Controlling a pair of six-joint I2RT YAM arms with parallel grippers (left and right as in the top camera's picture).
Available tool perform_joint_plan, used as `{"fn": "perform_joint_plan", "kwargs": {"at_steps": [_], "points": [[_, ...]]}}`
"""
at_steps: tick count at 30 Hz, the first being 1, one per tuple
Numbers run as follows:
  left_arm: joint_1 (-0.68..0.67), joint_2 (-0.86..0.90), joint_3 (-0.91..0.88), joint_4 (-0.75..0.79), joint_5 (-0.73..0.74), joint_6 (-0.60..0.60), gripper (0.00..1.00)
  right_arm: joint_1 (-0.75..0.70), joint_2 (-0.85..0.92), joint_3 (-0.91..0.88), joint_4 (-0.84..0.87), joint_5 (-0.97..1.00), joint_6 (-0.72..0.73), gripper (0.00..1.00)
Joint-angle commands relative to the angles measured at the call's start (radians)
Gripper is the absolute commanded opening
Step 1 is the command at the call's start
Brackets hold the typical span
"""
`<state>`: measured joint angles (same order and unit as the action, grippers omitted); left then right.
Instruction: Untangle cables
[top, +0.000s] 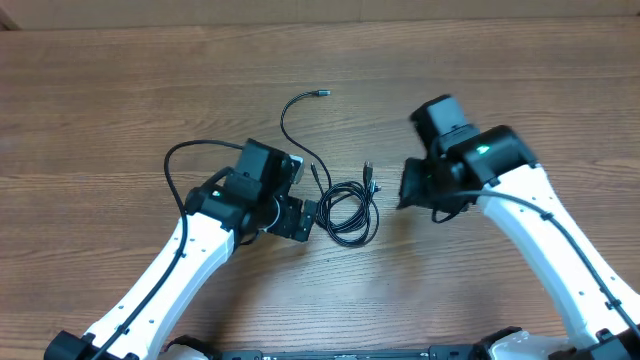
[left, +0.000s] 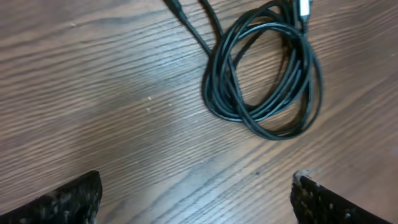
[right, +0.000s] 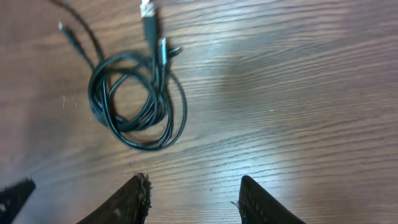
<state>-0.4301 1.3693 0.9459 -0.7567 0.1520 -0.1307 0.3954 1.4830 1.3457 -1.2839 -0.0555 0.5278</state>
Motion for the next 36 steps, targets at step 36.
{"fn": "perform_joint_plan", "kwargs": {"at_steps": [36], "points": [[-0.018,-0.385,-0.325,0.376,-0.171,-0.294,1.0,0.318,0.089,-0.377,0.547,-0.072,-0.511,0.56]]}}
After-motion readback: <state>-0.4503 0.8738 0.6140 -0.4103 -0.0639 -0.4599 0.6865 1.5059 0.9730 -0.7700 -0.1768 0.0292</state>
